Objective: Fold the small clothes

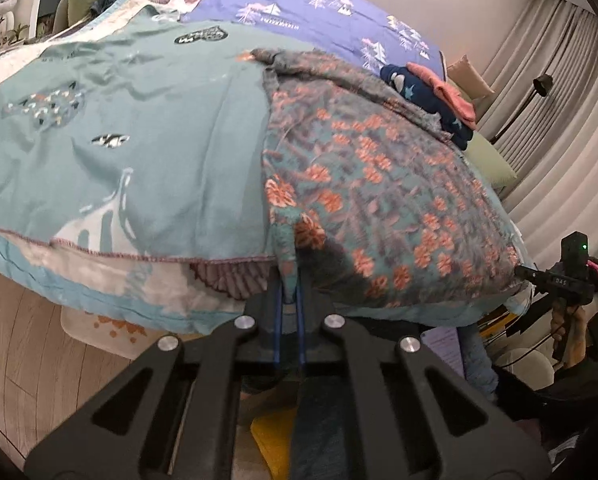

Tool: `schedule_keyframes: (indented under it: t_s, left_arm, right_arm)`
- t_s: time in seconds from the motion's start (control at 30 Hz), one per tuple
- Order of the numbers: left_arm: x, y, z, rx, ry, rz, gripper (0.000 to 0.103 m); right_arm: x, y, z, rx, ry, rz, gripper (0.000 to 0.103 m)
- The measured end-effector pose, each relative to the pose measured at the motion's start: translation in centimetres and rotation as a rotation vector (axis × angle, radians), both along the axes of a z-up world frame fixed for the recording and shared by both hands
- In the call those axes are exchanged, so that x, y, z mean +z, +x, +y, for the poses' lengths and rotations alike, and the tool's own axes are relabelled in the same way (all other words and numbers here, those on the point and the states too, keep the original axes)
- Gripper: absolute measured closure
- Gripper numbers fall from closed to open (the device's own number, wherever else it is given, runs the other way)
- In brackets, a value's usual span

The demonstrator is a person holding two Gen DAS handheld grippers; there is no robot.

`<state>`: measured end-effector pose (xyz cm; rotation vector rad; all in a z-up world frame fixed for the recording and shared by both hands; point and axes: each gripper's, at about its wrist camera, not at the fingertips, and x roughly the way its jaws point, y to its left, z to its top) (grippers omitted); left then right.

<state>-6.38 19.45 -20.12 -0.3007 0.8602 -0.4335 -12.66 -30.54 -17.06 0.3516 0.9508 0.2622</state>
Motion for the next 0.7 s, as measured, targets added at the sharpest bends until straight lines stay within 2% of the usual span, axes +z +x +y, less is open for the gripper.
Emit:
schedule_keyframes:
  t_s: [0.2,0.43,0.6,0.7]
  left_arm:
    - [1.7,0.4,0.6,0.008,-0.065,-0.028,0.096]
    - [4.7,1.9,-0.4,-0.018,-0.083,-0.09,0.096]
    - [6.7,3.6,-0.9,-0.035,-0.094,-0.128,0.096]
    - [8.1,5.2,-0.9,-0.037,-0.127,-0.145,0.096]
  right_arm:
    - [1.8,0.1,-1.4,-0.032,0.095,-0.051,0.099]
    - [3.9,1.8,-1.1,-0.023,0.078,-0.086,0.099]
    - [5.6,3.9,-0.7,-0.01,0.023,-0.101,0.099]
    - [6.9,5.3,-0.9,-0.001,0.024,-0.115,0.099]
